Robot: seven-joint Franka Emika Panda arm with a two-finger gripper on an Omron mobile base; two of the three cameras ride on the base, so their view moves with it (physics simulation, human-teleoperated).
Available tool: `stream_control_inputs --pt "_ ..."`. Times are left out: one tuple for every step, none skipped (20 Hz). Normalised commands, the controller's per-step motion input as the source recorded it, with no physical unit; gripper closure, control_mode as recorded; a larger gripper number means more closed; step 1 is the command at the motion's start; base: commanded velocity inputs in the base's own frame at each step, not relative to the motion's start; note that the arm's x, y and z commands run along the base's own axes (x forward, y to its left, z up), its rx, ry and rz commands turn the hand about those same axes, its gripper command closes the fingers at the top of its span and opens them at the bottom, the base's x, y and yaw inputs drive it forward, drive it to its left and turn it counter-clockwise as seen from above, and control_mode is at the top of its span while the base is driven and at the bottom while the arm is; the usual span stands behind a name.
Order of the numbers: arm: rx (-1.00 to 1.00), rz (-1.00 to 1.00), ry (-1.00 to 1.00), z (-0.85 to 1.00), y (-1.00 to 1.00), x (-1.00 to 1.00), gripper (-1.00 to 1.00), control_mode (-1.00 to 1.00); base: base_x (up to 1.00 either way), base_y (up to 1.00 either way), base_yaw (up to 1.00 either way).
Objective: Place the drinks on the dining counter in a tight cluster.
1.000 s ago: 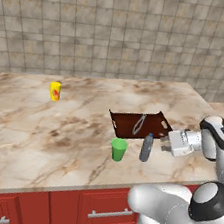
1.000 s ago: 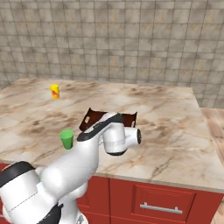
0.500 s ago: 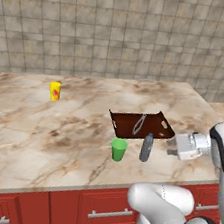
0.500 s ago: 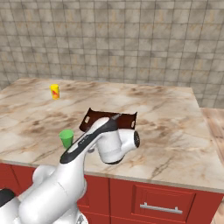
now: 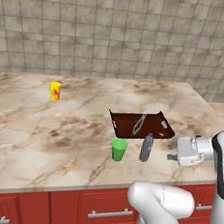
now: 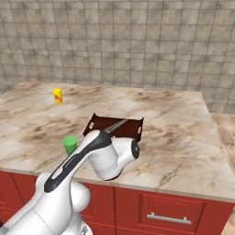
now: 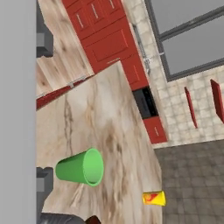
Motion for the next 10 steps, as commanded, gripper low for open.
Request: stream_control_inputs --pt "0.0 0.0 0.0 0.0 0.0 0.0 -1.0 -1.0 0.0 0.0 0.0" --pt "0.0 0.0 0.0 0.0 0.0 0.0 -1.0 -1.0 0.0 0.0 0.0" --pt "0.0 0.0 0.0 0.0 0.0 0.0 -1.0 -1.0 0.0 0.0 0.0" --pt "0.0 0.0 0.0 0.0 0.01 -0.08 -1.0 -1.0 0.0 0.0 0.0" --pt "0.0 0.0 0.0 0.0 0.0 0.0 -1.0 1.0 -0.23 0.05 0.0" --pt "0.0 0.0 0.0 0.0 0.0 0.0 -1.0 1.0 -0.4 0.03 0.0" --pt "0.0 0.0 0.0 0.0 0.0 0.0 -1.0 1.0 -0.47 0.05 0.0" --pt "0.0 0.0 0.0 0.0 0.0 0.0 -1.0 1.0 -0.52 0.06 0.04" --pt "0.0 0.0 0.0 0.0 0.0 0.0 -1.0 1.0 -0.56 0.1 0.1" --pt "0.0 0.0 0.0 0.0 0.0 0.0 -1.0 1.0 -0.56 0.12 0.12"
